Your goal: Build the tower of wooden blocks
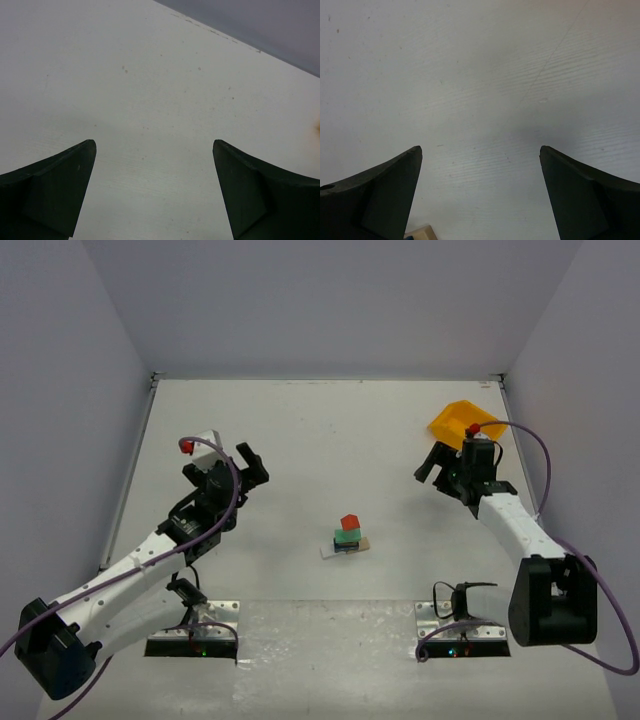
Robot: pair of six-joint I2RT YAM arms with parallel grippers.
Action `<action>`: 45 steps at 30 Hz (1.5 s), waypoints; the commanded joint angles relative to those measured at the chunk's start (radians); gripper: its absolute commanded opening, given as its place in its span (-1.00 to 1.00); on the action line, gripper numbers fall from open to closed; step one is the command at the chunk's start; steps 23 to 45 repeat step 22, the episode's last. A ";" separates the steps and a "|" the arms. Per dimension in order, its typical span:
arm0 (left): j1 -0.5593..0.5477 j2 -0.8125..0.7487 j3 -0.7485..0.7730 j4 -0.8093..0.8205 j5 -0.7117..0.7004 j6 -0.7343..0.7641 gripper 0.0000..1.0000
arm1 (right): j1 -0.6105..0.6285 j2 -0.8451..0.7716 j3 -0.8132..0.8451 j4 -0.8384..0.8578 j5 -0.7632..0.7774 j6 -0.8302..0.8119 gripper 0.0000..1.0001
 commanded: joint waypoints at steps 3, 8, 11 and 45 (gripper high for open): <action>0.003 -0.007 0.008 -0.002 -0.060 -0.030 1.00 | 0.001 -0.071 -0.026 0.048 0.060 0.029 0.97; 0.003 -0.011 0.008 -0.005 -0.063 -0.029 1.00 | 0.001 -0.112 -0.047 0.052 0.087 0.050 0.97; 0.002 -0.013 0.001 0.018 -0.060 -0.020 1.00 | 0.001 -0.136 -0.059 0.053 0.128 0.076 0.97; 0.003 -0.001 0.002 0.026 -0.040 -0.010 1.00 | 0.001 -0.209 -0.126 0.132 0.127 0.079 0.97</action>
